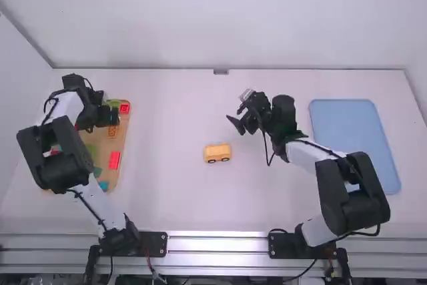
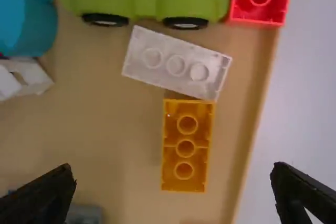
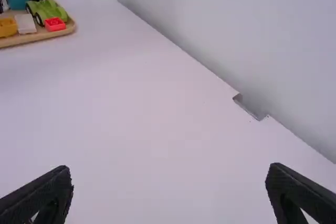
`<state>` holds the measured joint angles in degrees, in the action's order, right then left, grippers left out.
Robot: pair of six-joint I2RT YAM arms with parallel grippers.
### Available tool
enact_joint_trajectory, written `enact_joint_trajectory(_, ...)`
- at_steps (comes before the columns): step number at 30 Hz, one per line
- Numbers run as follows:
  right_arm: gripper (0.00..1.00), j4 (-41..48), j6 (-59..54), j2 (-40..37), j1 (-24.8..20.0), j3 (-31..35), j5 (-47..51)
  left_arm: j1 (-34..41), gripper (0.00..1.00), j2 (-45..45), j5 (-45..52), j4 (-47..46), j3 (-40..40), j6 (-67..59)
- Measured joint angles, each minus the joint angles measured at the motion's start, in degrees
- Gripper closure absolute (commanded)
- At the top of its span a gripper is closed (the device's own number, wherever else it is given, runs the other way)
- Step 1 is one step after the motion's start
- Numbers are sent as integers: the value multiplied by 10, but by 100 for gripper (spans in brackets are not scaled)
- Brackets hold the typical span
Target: Assemble lego blocks to make yellow taxi
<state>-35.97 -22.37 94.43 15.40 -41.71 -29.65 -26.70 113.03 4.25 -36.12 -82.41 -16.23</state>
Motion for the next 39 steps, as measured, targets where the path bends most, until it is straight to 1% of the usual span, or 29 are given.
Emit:
enact_joint_trajectory(3, 2, 1, 0, 0, 0, 0, 0, 0, 2, 0, 2, 31, 19, -6)
enact_joint_trajectory(4, 2, 1, 0, 0, 0, 0, 0, 0, 4, 0, 2, 41, 33, -7)
enact_joint_trajectory(5, 2, 1, 1, 0, 0, 0, 0, 0, 10, 0, 2, 46, 45, -8)
enact_joint_trajectory(7, 2, 0, 1, 0, 0, 0, 0, 0, 18, 0, 2, 54, 58, -10)
enact_joint_trajectory(8, 2, 0, 1, 0, 0, 0, 0, 0, 28, 1, 2, 61, 67, -10)
enact_joint_trajectory(9, 2, -3, 2, 0, 0, 0, 0, 0, 31, 1, 2, 73, 73, -12)
enact_joint_trajectory(16, 2, -10, 14, 0, 2, 0, 0, 0, 40, 1, 2, 119, 108, -12)
enact_joint_trajectory(20, 2, -10, 14, 0, 2, 0, 0, 0, 50, 1, 2, 129, 125, -12)
enact_joint_trajectory(24, 2, -11, 16, 0, 2, 0, 0, 0, 53, 1, 2, 141, 131, -12)
enact_joint_trajectory(25, 2, -11, 16, 0, 2, 0, 0, 0, 56, 1, 2, 146, 134, -12)
enact_joint_trajectory(30, 2, -11, 17, 0, 1, 0, 0, 0, 60, 1, 2, 147, 136, -10)
enact_joint_trajectory(32, 2, -11, 18, 0, 1, 0, 0, 0, 64, 1, 2, 144, 136, -5)
enact_joint_trajectory(33, 2, -11, 18, 0, 1, 0, 0, 0, 68, 1, 2, 143, 136, -3)
enact_joint_trajectory(39, 1, -11, 22, 0, 1, 0, 0, 0, 73, 1, 3, 137, 136, -1)
